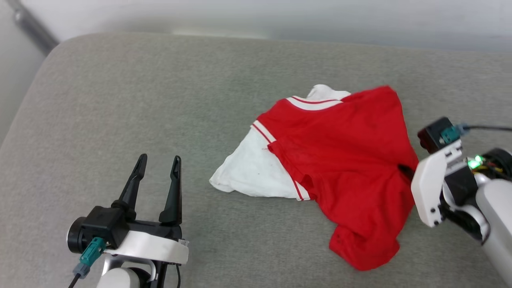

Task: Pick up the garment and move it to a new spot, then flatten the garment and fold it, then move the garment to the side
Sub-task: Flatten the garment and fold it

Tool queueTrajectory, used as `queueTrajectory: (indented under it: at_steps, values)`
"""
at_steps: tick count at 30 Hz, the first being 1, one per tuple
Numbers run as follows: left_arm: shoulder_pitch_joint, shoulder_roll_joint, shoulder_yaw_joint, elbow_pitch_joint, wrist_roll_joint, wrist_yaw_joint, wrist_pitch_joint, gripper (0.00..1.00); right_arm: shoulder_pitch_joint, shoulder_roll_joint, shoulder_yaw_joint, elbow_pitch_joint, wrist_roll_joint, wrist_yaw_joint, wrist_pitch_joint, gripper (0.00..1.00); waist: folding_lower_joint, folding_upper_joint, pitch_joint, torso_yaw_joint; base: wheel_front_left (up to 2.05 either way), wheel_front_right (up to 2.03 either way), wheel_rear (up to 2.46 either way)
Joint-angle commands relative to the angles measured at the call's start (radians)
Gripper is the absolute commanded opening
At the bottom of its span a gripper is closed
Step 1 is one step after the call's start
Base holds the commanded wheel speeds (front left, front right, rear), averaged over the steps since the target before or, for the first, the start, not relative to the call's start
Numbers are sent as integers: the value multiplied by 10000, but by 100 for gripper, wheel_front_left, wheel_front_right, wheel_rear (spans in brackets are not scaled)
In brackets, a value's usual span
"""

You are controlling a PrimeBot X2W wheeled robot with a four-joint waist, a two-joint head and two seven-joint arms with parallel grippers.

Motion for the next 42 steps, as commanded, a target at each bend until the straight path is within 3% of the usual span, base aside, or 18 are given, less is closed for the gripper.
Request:
queueTrajectory:
  at_steps: [1,8,14,15,16,23,31,36,42]
  values:
    - [132,6,-9,-18,-53,-13,-26,100,392,-76,-245,-178,-193,-10,-52,0,0,0,-249,-373,0,0,0]
    - [288,62,-47,12,-27,-14,-26,100,2995,543,-1769,-1581,-1065,-8,299,0,0,0,-421,-943,0,0,0]
    - [254,115,-55,61,-45,-14,-26,100,4925,1287,-2281,-2566,-1587,-7,909,0,0,0,-413,-1138,0,0,0]
    - [241,116,-49,76,-52,-14,-26,100,5052,1385,-2411,-2633,-1669,-7,940,84,0,0,-423,-1159,0,0,0]
    - [235,121,-49,90,-52,-14,-26,100,5128,1470,-2512,-2719,-1738,-7,931,100,0,0,-437,-1177,0,0,0]
    - [278,136,22,133,-47,-15,-26,100,4576,1475,-3092,-4053,-1508,-7,1607,100,0,0,-562,-1316,0,0,0]
    - [-33,55,-236,22,-107,-15,-26,100,3036,653,-4328,-5887,-986,-7,4364,100,0,0,-190,-918,0,0,0]
    - [-325,-20,-571,102,-153,-15,-26,100,1384,300,-4419,-5036,-944,-7,5978,100,0,0,473,-321,0,0,0]
    - [-889,-114,-1030,104,-169,-15,-26,100,-258,121,-4391,-3174,-1162,-8,6374,100,0,0,1215,689,0,0,0]
